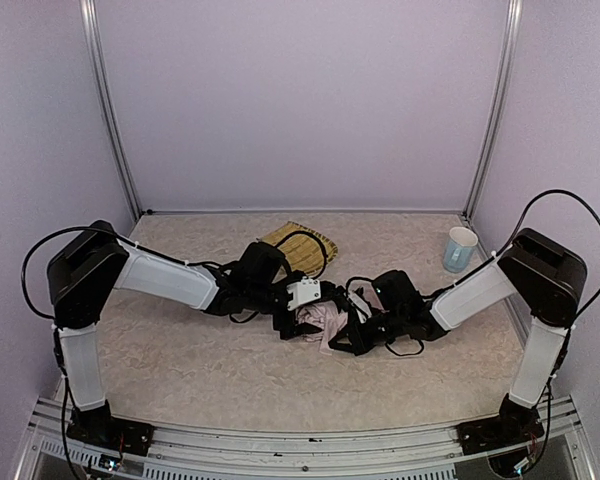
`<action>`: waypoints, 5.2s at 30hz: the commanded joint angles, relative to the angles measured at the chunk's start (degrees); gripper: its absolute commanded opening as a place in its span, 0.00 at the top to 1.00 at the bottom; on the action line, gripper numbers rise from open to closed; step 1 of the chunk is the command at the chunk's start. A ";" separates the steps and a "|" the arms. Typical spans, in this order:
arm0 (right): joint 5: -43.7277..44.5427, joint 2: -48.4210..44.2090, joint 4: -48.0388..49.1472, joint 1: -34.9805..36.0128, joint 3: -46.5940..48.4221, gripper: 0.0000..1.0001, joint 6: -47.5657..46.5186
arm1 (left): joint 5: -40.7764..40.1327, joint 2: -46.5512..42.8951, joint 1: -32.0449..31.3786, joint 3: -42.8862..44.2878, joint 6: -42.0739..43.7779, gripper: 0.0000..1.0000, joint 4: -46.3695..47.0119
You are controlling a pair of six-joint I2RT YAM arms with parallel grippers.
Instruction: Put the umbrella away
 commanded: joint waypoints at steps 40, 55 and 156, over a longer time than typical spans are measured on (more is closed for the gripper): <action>1.04 0.46 -5.32 -0.44 0.59 1.00 -2.02 | 0.05 10.79 1.34 8.45 -17.83 1.00 -14.04; -3.75 -11.15 -19.46 -0.99 8.11 1.00 -14.27 | -1.52 1.72 7.09 -2.04 -46.07 1.00 5.86; 15.29 -30.90 32.87 -1.52 -2.93 0.72 -27.43 | 26.70 -16.68 -5.19 -4.29 -65.97 1.00 25.04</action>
